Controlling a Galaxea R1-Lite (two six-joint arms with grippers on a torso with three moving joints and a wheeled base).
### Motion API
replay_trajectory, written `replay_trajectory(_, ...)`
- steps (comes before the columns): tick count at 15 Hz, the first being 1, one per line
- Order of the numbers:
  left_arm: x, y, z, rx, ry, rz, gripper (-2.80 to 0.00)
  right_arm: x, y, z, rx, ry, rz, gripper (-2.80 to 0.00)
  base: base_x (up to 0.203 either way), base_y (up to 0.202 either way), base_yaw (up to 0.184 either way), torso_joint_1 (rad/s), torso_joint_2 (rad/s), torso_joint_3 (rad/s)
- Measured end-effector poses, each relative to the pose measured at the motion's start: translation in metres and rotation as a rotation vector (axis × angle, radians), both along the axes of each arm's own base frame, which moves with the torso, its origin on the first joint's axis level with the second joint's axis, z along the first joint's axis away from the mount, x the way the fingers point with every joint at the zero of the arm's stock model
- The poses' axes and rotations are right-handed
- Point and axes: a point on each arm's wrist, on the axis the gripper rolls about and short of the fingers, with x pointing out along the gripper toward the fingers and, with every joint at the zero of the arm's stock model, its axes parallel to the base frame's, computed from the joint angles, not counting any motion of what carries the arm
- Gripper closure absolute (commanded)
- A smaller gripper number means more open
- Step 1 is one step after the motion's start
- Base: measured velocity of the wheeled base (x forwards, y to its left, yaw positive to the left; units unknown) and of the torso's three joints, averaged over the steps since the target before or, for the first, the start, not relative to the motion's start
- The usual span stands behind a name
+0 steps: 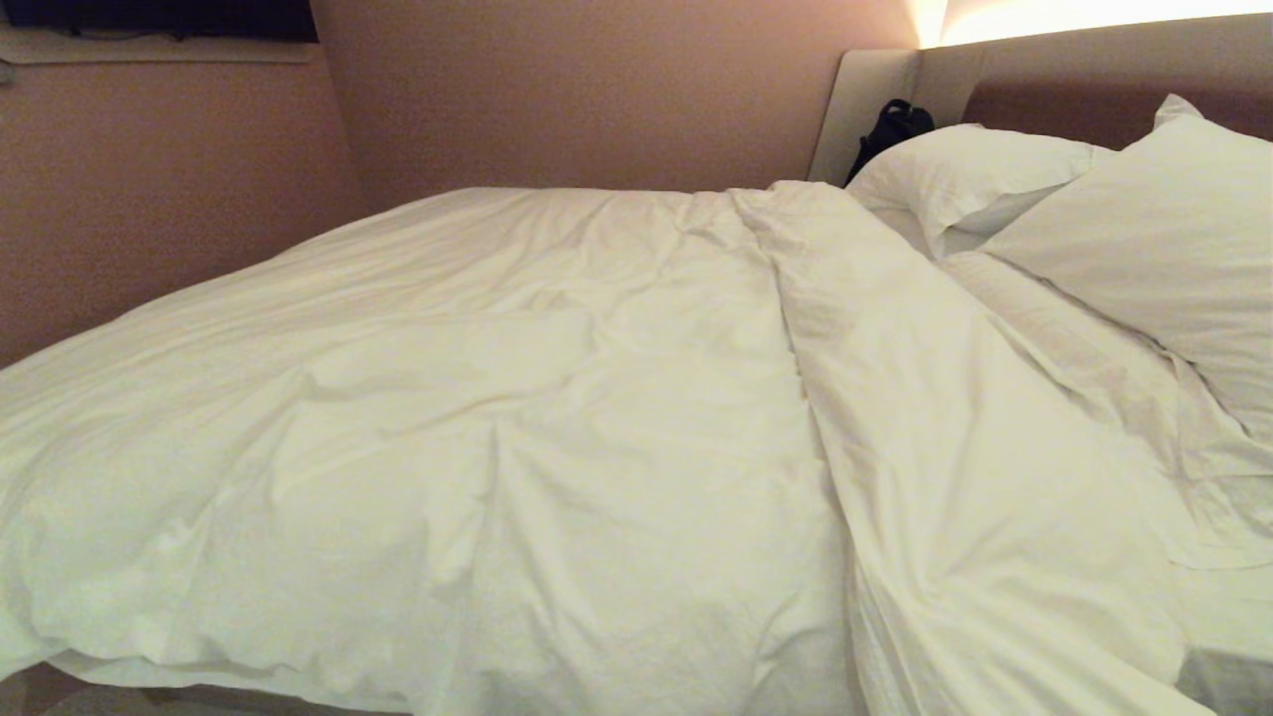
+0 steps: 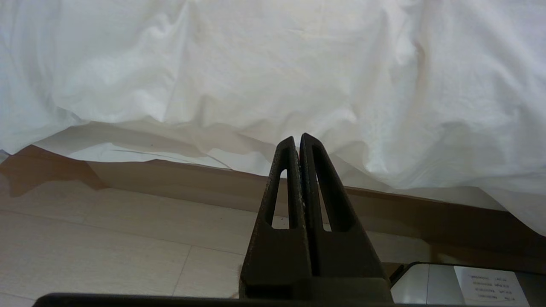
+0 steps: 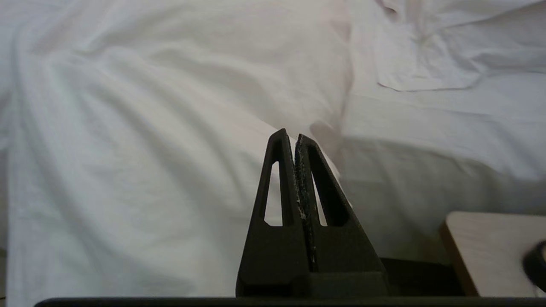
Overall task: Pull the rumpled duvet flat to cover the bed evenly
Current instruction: Flatten the corners of the folded blanket
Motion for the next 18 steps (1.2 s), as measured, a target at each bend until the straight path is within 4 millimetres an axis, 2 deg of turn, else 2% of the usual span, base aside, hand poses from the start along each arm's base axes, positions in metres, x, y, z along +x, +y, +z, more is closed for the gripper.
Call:
replay_trajectory(10,0.0000,0.0000,-0.0002,0.001,0.002,0.000,0.00,0.0004,0.0001,-0.0021,0.030,0.007,0.006,0.00,0.000,0.000,0.000,0.000,0.00,0.000)
replay_trajectory(18,0.0000,0.0000,0.0000,0.000,0.000,0.000,0.00,0.0004,0.0001,-0.0022,0.029,0.007,0.006,0.00,-0.177,0.000,0.001,0.004,0.00,0.004)
